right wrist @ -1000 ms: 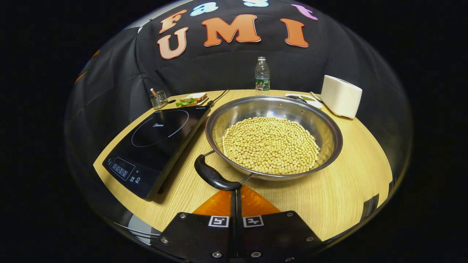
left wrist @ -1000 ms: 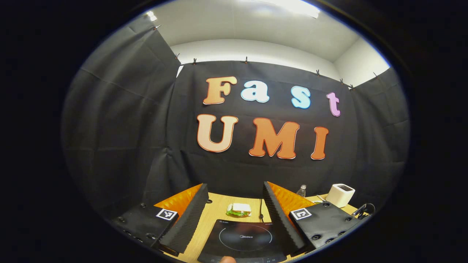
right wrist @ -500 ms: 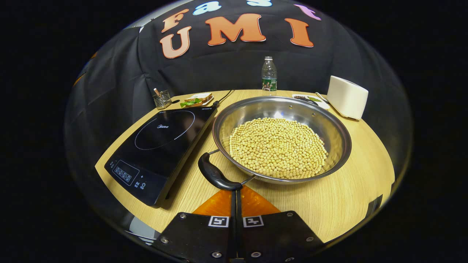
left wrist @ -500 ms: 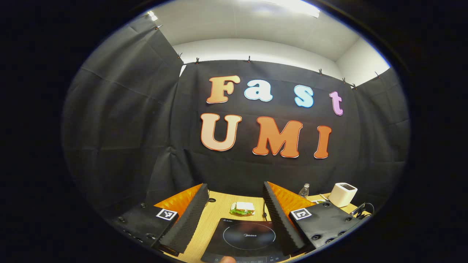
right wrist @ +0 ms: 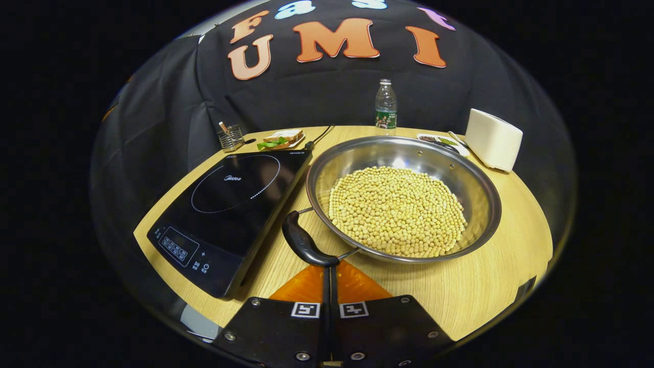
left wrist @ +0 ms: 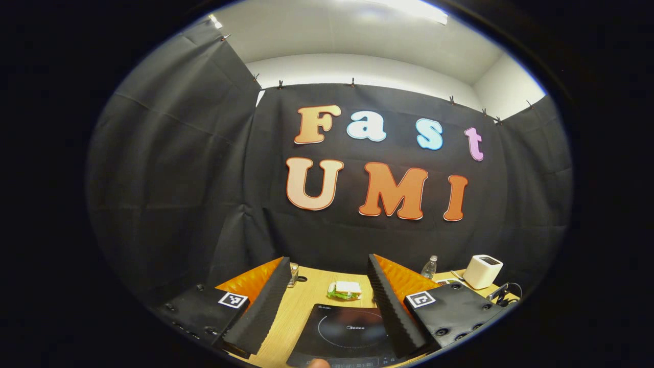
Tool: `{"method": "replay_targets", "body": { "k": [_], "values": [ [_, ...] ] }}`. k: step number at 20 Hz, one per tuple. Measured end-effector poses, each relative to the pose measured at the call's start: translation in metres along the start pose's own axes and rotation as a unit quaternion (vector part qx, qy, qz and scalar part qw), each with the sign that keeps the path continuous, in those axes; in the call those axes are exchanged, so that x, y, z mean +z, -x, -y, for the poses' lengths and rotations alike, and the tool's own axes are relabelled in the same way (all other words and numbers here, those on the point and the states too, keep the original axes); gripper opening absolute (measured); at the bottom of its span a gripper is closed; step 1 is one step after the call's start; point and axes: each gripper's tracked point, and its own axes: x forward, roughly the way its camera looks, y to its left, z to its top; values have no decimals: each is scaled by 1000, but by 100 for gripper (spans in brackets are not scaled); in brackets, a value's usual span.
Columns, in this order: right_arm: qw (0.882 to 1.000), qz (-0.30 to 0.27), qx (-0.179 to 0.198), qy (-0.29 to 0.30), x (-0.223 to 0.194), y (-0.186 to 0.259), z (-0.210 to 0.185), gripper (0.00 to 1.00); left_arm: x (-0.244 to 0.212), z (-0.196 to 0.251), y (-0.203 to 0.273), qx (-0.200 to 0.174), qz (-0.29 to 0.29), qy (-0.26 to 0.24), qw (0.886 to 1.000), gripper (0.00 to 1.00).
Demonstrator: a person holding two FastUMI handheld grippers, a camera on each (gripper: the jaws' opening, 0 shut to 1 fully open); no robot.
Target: First push the handle of the pot to place it horizontally, then grasp the pot with both hands and set it on the induction cooktop.
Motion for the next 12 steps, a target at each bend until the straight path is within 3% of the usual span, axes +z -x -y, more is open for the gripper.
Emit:
{"method": "replay_targets", "body": {
  "k": [12],
  "values": [
    [1000,-2,20,7,12,-19,-21,0,-3,-13,-2,11,-2,-2,1000,97]
  ]
}}
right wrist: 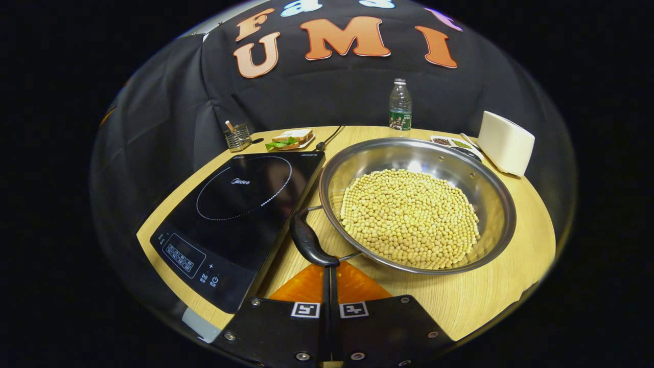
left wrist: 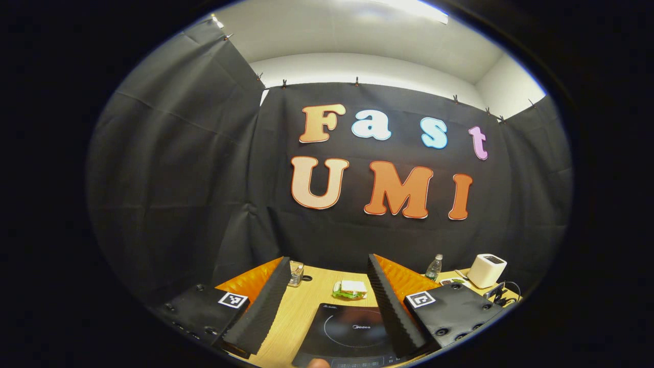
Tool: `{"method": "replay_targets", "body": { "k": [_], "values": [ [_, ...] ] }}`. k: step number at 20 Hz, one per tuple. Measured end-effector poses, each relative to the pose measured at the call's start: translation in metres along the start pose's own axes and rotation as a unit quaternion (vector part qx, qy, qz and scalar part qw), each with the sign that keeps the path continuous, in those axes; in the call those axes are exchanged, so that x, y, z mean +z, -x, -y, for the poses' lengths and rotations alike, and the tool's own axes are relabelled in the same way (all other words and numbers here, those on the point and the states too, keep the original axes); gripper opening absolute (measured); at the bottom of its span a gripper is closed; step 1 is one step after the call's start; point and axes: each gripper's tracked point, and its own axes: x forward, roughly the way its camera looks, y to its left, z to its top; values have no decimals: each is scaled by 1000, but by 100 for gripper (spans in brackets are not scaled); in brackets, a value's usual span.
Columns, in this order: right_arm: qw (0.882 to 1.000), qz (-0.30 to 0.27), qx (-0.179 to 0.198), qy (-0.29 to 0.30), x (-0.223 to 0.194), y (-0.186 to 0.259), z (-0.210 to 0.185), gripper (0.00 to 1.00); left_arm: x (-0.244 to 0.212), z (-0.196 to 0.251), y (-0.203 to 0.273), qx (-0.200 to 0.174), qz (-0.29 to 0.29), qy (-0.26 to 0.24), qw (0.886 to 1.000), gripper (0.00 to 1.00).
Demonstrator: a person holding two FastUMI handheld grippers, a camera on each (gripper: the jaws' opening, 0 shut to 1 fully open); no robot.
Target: First push the handle of the pot to place it horizontally, then grasp the pot with both hands and set it on the induction cooktop.
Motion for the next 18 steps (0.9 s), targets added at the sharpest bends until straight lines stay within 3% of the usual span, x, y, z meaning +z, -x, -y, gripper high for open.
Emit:
{"method": "replay_targets", "body": {
  "k": [5,10,18],
  "values": [
    [1000,-1,3,9,3,-5,-6,0,-4,-5,-4,5,-4,-1,1000,97],
    [998,-1,-20,53,7,-7,-5,0,-4,-7,-7,3,-6,5,1000,97],
    [998,-4,-22,61,13,-11,-11,0,-1,-17,-5,12,-1,-2,1000,97]
  ]
}}
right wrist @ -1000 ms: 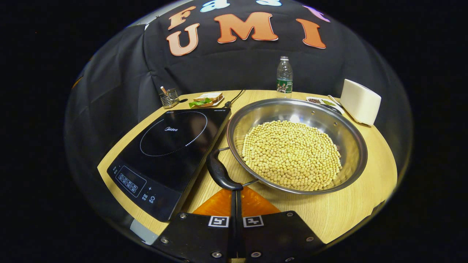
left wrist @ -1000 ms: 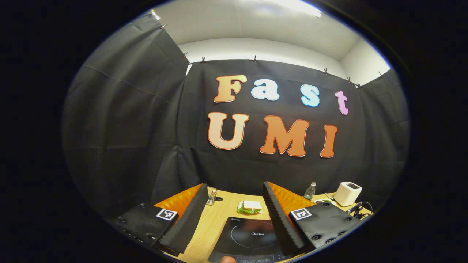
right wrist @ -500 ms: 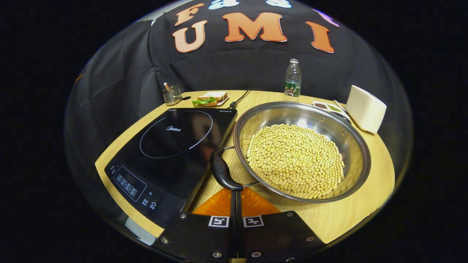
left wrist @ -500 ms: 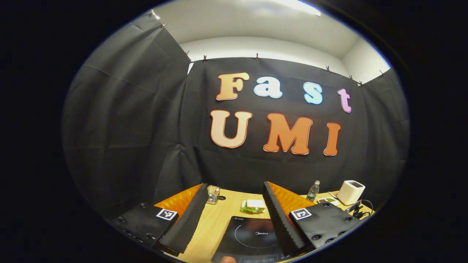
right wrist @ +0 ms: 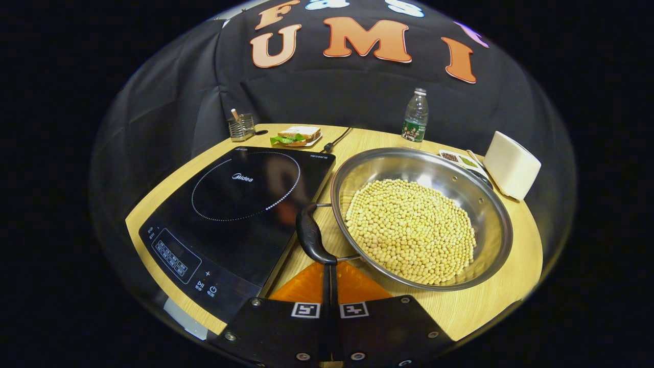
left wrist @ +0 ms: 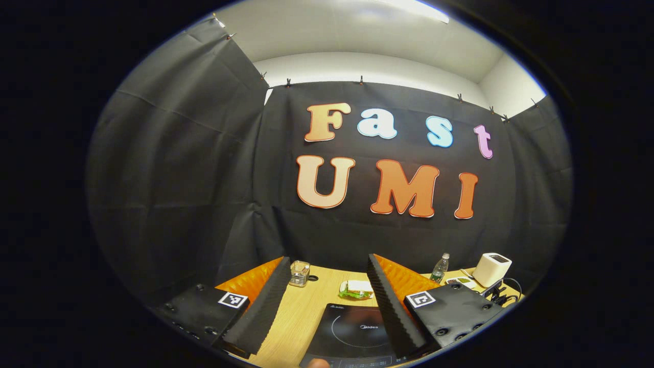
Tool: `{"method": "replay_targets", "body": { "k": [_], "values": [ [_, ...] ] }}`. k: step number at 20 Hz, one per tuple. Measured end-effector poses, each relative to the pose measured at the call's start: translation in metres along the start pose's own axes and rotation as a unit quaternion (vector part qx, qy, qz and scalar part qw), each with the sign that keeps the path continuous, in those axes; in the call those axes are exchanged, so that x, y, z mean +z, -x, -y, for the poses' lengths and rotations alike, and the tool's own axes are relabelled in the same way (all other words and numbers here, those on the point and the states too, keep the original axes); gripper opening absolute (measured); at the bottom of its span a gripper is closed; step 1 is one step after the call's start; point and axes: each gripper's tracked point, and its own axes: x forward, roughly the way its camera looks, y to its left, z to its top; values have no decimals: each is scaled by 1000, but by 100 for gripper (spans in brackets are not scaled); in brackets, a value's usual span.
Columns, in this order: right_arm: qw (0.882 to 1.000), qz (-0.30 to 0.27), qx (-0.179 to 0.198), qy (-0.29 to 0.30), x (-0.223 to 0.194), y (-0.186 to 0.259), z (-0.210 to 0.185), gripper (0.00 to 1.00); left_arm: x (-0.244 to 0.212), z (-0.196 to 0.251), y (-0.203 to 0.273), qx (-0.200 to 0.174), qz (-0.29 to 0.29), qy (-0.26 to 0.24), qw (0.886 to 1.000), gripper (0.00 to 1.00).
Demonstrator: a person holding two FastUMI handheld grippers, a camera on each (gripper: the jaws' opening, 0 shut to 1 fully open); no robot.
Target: First push the handle of the pot to place it horizontally, then grasp the pot with both hands and set it on the induction cooktop.
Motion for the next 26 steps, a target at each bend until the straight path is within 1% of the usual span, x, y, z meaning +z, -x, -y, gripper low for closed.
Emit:
{"method": "replay_targets", "body": {
  "k": [9,18,22,26],
  "values": [
    [1000,-3,0,3,5,-2,-4,0,-3,-11,0,6,0,-1,1000,97],
    [1000,-5,16,8,19,-15,-16,0,-12,-22,-9,13,-7,3,1000,97],
    [999,-4,29,-12,26,-25,-21,0,-18,-28,-15,18,-15,8,1000,97],
    [999,0,29,-21,32,-35,-21,0,-23,-33,-19,23,-19,11,1000,97]
  ]
}}
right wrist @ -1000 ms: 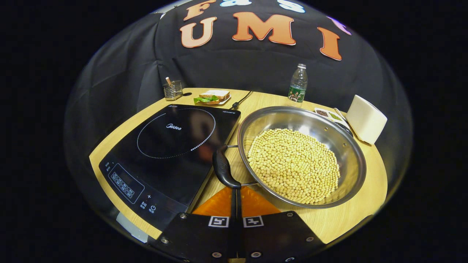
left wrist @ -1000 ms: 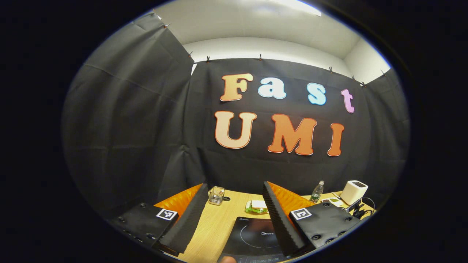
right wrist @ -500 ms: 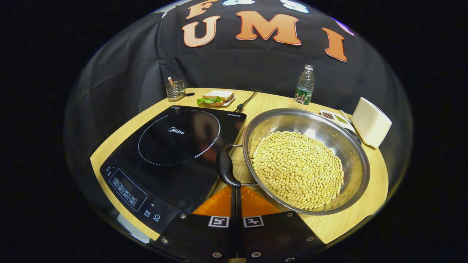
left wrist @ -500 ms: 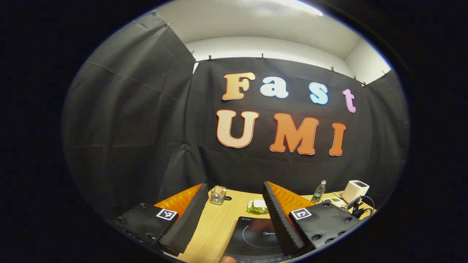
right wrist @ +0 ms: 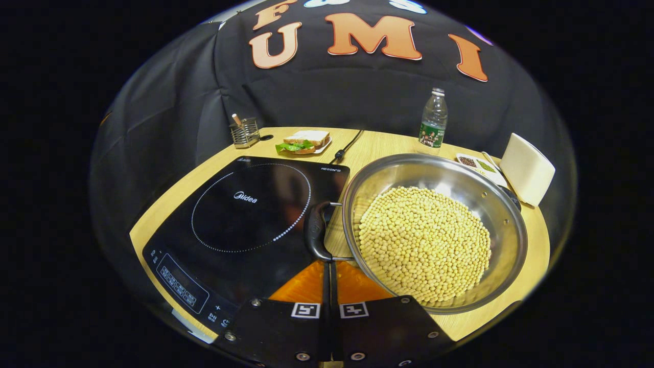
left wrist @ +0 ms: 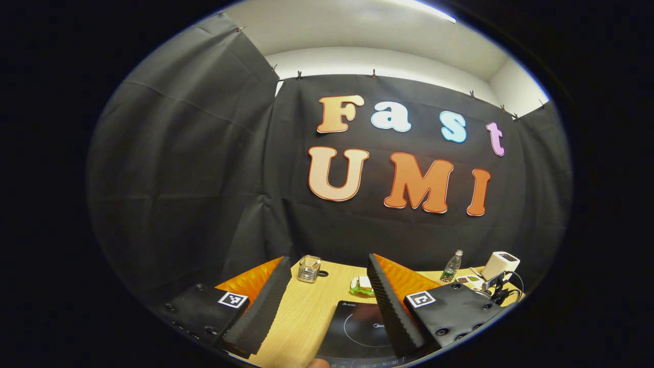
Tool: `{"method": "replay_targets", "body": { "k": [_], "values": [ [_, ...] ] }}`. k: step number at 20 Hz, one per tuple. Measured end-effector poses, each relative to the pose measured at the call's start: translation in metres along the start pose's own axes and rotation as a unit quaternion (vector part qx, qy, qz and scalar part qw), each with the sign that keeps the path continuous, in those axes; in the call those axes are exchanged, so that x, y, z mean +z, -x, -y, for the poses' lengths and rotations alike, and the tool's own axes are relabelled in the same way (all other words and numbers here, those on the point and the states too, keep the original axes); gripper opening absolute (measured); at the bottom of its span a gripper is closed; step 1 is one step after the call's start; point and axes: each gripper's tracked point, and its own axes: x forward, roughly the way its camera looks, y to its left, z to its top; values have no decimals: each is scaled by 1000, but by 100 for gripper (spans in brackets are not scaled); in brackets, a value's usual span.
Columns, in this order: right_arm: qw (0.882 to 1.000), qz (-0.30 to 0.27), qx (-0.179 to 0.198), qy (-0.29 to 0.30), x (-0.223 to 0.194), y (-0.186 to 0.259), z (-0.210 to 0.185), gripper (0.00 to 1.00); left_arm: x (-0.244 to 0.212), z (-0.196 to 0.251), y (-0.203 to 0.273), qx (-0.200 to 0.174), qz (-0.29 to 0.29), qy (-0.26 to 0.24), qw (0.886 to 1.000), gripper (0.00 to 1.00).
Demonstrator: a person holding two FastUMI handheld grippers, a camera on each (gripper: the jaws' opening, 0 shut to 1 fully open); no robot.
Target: First push the handle of the pot to place it horizontally, then grasp the pot with both hands and set it on the induction cooktop.
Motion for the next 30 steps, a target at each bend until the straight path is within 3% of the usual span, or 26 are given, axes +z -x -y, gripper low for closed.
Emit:
{"method": "replay_targets", "body": {
  "k": [20,23,30],
  "values": [
    [1000,12,-7,-23,23,-28,1,0,-31,22,-2,-23,-20,-12,999,97],
    [1000,18,-13,-15,22,-14,7,0,-49,46,-7,-41,-39,2,998,97],
    [996,74,23,-41,34,59,30,3,-95,123,-21,-98,-75,27,992,98]
  ]
}}
